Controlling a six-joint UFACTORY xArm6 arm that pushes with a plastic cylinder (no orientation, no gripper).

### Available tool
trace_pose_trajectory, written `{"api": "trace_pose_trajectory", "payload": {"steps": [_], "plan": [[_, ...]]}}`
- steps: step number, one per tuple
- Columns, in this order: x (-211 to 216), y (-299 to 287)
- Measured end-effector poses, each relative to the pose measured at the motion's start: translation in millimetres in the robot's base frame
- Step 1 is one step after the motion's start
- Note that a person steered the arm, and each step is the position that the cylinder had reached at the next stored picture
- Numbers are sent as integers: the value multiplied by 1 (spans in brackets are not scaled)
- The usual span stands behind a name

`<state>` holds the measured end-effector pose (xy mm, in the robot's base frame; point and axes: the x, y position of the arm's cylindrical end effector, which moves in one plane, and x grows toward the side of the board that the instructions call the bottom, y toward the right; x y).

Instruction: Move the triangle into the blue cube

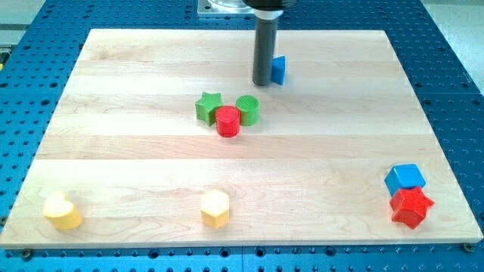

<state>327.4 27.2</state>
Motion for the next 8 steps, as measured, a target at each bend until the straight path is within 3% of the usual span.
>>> {"api": "trace_pose_trajectory", "payload": {"steps": [1, 2, 3, 4, 5, 6, 7, 8], "plan": [[-20, 0], [-28, 68], [13, 141], [20, 148], [-29, 130], [4, 88], [70, 100], [35, 99]]}}
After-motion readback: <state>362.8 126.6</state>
